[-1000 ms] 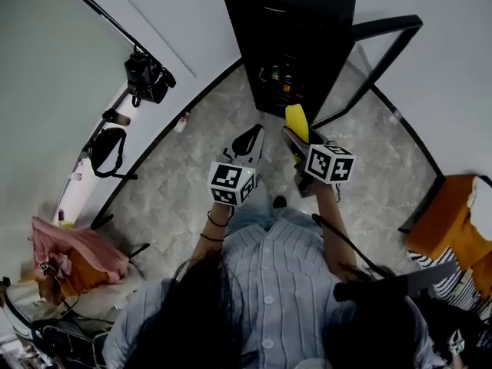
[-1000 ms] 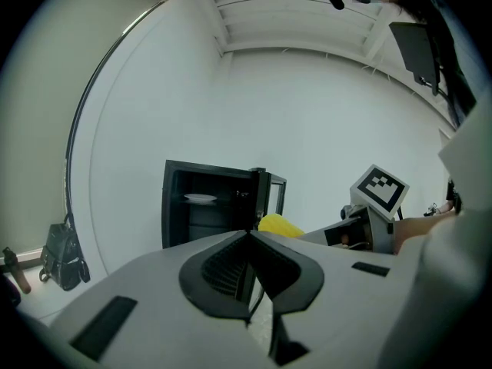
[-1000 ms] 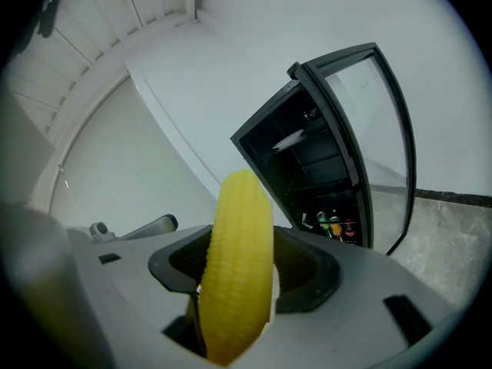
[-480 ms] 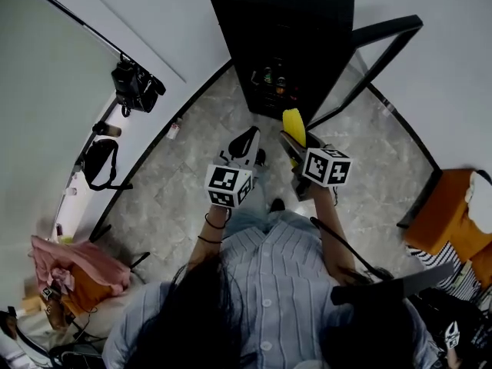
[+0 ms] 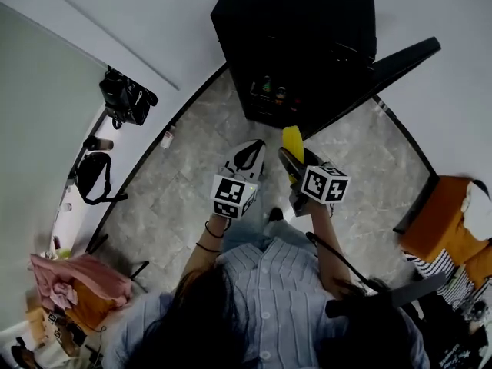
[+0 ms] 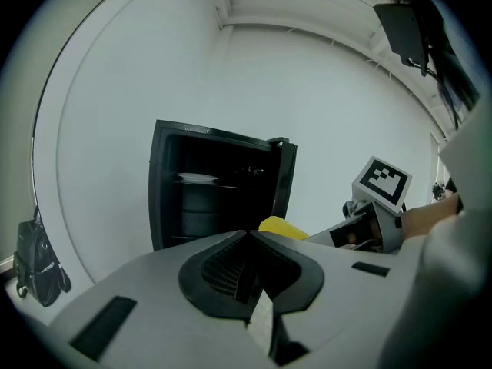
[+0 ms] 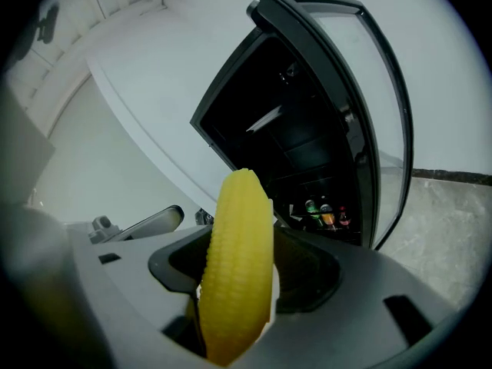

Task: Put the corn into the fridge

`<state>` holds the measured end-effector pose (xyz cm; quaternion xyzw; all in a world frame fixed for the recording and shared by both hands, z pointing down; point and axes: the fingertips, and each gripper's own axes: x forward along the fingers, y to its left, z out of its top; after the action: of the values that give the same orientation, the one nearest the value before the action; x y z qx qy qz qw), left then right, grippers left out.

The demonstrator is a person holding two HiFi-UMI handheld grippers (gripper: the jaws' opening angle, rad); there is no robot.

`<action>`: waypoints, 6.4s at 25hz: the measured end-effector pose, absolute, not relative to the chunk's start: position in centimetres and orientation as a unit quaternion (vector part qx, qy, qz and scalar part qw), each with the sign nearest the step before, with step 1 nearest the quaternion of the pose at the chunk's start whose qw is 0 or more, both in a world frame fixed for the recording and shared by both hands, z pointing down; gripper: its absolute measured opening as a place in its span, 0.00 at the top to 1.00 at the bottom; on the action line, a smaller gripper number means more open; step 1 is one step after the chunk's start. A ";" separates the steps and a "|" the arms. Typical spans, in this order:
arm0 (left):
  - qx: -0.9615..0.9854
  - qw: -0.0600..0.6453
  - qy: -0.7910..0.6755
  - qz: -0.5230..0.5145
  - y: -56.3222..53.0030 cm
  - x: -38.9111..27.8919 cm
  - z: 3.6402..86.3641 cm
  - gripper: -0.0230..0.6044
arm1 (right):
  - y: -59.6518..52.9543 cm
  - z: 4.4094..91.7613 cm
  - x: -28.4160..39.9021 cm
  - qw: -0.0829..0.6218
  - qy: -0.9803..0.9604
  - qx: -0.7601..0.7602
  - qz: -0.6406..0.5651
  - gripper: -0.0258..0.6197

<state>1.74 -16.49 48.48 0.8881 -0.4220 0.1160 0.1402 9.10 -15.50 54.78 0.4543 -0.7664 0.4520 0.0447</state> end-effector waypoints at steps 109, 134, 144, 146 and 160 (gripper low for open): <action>0.882 0.198 -0.402 0.146 -31.5 -1.6 59.0 0.93 | -50.8 71.2 12.7 0.351 -0.782 0.472 0.204 0.52; 0.883 0.192 -0.401 0.150 -30.4 -1.2 58.0 0.93 | -48.5 66.8 12.8 0.300 -0.774 0.522 0.195 0.52; 0.878 0.196 -0.408 0.155 -30.2 -2.1 58.9 0.93 | -49.2 68.1 12.9 0.341 -0.772 0.511 0.163 0.63; 0.875 0.199 -0.412 0.155 -30.4 -2.4 59.1 0.93 | -49.4 68.1 12.9 0.344 -0.777 0.502 0.162 0.63; 0.875 0.201 -0.411 0.158 -31.0 -2.3 59.4 0.93 | -51.5 68.1 13.5 0.378 -0.778 0.485 0.129 0.63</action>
<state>-2.29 -31.02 59.43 0.8748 -0.4115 0.1585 0.2008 13.46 -51.45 68.14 0.4851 -0.7777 0.1291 0.3784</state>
